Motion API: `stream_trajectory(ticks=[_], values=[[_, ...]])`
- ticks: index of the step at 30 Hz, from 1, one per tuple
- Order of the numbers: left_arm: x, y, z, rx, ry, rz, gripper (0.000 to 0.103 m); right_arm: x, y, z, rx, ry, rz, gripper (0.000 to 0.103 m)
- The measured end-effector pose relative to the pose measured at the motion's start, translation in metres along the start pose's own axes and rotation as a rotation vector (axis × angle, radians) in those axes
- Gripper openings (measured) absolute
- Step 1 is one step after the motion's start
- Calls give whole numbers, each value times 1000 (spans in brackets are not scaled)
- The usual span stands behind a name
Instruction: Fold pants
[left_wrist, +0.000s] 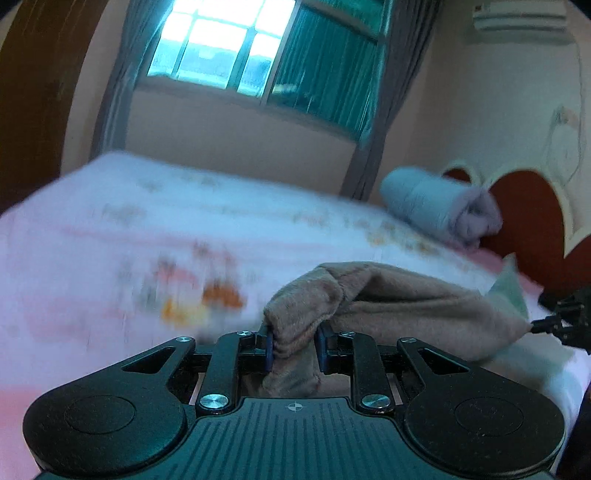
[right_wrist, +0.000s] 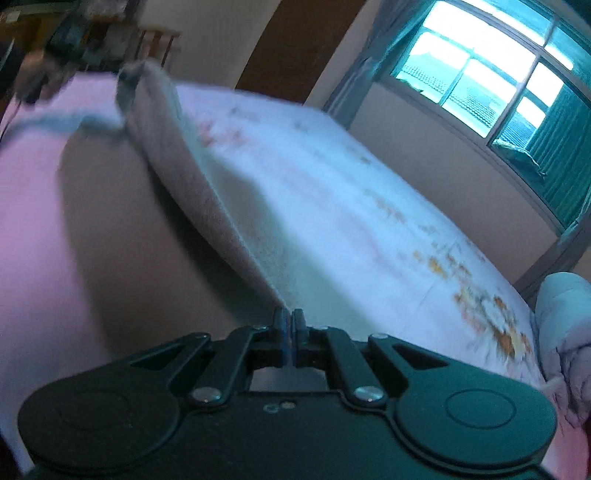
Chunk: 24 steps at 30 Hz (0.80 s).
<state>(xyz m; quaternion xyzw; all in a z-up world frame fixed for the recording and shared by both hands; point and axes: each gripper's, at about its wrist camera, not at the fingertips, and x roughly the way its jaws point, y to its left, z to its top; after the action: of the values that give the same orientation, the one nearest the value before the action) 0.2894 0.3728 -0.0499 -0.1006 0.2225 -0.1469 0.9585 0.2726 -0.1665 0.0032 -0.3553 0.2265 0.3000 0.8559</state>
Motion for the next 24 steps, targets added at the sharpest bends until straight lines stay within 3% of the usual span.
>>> stream_trajectory(ticks=[1, 2, 3, 4, 5, 7, 9, 12, 16, 19, 20, 24], values=[[-3, -3, -14, -17, 41, 27, 24, 4, 17, -10, -20, 17, -14, 0], [-6, -4, -26, -36, 76, 68, 40, 10, 31, -20, -8, 56, -26, 4], [-10, -4, -38, -54, 121, 136, 65, 13, 37, -24, 40, 90, -53, 11], [-17, -6, -46, -63, 144, 203, 74, 10, 41, -27, 104, 91, -98, 14], [-30, -6, -54, -79, 138, 255, 78, 1, 41, -29, 178, 62, -129, 22], [-53, -2, -63, -175, 114, 274, 78, -17, 31, -31, 380, 11, -121, 33], [-76, -1, -68, -315, 72, 273, 78, -28, 15, -36, 576, -28, -79, 35], [-91, -12, -68, -431, 11, 225, 70, -28, -9, -47, 831, -53, -39, 35], [-69, -23, -64, -585, 17, 140, 65, -21, -21, -58, 1004, -74, -27, 36], [-36, -23, -64, -674, 96, 151, 46, -24, -15, -68, 1067, -86, -12, 36], [-29, -22, -64, -694, 114, 169, 31, -20, -17, -72, 1104, -86, 1, 36], [-22, -24, -65, -714, 76, 171, 21, -16, -13, -92, 1281, -68, 48, 38]])
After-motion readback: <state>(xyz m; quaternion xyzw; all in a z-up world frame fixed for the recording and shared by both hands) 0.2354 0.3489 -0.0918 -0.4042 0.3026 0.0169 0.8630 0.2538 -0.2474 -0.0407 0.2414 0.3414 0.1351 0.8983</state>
